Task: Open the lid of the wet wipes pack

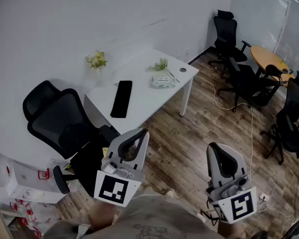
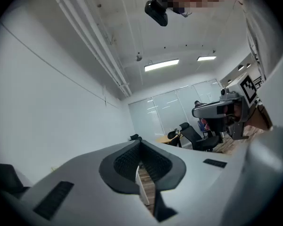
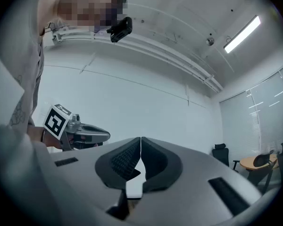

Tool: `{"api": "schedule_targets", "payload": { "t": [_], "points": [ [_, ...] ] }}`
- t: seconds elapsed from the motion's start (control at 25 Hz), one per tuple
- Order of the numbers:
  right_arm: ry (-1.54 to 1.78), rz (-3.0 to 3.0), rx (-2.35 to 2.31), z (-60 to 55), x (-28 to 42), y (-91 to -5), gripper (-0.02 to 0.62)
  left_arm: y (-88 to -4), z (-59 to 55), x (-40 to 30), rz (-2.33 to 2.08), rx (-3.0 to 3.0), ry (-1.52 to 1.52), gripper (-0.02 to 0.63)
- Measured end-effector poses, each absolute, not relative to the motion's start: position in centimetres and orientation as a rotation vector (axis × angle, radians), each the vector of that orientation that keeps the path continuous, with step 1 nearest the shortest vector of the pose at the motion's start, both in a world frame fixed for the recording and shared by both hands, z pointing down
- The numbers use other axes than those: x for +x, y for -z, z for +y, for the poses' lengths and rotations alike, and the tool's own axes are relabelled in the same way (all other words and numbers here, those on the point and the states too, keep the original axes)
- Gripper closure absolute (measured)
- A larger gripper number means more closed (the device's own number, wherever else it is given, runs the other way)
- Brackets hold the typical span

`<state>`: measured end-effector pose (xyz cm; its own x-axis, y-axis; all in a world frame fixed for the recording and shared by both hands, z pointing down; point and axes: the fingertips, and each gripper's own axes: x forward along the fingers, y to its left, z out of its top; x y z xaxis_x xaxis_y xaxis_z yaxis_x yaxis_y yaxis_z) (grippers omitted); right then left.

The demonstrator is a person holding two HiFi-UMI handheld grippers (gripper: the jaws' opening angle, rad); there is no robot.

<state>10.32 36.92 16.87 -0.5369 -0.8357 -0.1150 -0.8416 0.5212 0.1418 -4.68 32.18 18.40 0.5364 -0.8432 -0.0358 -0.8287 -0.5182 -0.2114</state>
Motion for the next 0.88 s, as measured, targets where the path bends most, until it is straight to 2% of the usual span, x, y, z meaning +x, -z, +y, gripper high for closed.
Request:
{"api": "schedule_targets", "payload": {
  "t": [0.88],
  "points": [
    [-0.212, 2.683, -1.451, 33.5, 12.5, -19.0, 0.561, -20.5, 29.2, -3.2, 1.462, -2.582, 0.177, 0.589]
  ]
}}
